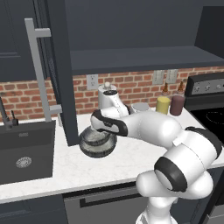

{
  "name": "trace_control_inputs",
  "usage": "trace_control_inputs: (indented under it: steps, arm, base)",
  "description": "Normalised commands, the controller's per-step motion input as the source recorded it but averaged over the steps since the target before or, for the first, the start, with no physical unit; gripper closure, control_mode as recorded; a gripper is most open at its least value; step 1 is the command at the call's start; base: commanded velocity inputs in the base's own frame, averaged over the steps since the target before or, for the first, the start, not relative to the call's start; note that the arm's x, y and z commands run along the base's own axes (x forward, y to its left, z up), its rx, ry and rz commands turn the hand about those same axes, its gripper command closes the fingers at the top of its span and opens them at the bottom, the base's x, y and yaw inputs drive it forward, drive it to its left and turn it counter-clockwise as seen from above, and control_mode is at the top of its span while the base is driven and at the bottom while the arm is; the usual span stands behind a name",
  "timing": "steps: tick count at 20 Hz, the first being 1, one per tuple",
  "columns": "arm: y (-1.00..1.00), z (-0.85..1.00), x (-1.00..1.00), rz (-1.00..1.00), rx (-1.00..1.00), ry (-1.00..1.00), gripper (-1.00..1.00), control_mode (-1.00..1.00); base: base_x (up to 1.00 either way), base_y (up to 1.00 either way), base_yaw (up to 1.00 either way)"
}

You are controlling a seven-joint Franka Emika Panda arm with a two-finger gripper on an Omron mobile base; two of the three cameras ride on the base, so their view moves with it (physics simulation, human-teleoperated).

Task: Pick up the bowls on the counter and stack them on top of one another in the open cabinet. Place the smaller bowl on top of the larger bowl.

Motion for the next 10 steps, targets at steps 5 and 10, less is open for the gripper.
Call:
trace_control_inputs:
  steps: [5,10]
  arm:
    - [0.0,-0.28,0.0,0.0,0.0,0.0,1.0,-1.0]
    - [0.0,-0.25,0.0,0.0,-0.01,0.0,1.0,-1.0]
  base:
    - [0.0,0.0,0.0]
    - [0.0,0.0,0.0]
